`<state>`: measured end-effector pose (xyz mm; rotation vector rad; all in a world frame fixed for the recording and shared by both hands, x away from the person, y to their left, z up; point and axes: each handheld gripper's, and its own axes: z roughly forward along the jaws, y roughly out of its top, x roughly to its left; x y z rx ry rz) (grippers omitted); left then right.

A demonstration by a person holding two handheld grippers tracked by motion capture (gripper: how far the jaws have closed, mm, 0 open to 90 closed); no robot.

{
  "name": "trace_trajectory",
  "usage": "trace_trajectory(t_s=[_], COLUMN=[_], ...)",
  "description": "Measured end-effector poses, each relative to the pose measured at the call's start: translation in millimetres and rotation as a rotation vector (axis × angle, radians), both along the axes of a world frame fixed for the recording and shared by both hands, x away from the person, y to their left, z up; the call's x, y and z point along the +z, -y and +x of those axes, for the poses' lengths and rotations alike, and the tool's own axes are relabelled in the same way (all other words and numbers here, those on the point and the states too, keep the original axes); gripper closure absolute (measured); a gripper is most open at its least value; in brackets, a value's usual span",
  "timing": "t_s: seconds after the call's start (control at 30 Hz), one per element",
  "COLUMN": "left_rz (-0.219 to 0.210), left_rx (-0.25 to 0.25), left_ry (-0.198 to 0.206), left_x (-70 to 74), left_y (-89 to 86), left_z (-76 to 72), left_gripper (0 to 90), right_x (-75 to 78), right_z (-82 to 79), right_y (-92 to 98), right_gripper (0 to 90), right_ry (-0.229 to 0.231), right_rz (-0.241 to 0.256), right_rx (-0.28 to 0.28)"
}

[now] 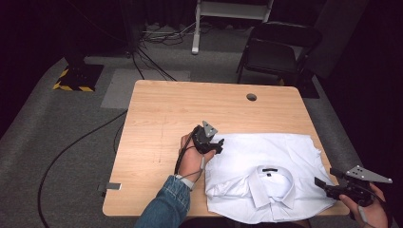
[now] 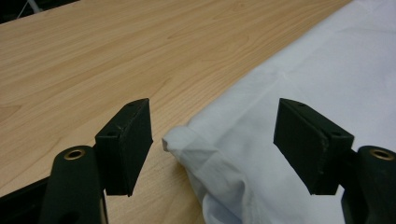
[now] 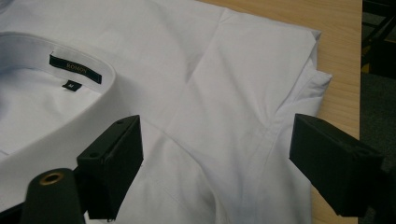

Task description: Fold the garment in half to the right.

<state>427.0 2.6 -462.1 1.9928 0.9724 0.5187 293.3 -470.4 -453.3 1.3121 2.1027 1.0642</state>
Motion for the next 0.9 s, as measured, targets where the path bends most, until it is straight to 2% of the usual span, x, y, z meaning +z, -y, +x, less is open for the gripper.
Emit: trace_trajectory(t_s=[0.2,0.3,0.47,0.77,0.9], left_rz=[0.011,0.012,0.064,0.062,0.062], left_rx=[0.006,0.034,0.08,0.139,0.171], left_ry=[-0.015,-0.033,-0.072,-0.094,-0.146], left_x=[-3.0,-10.6,-21.6,-21.2,-26.4], left_y=[2.4,0.5,-8.6,-24.2,-30.7], left_z=[12.3,20.9,30.8,32.9,36.1], left_gripper=[27.7,27.7,28.0,27.7,27.5], right_x=[2.9,4.7,4.7,1.2,1.0], right_z=[-4.3,-6.3,-9.4,-9.9,-11.0], right_y=[-1.0,-1.8,-0.5,-0.4,-1.4], right_gripper=[17.7,17.7,17.7,17.7,17.7], right_ry=[0.005,0.009,0.012,0.004,0.003], right_rz=[0.01,0.014,0.018,0.019,0.018], right_rx=[0.001,0.004,-0.001,0.005,0.01])
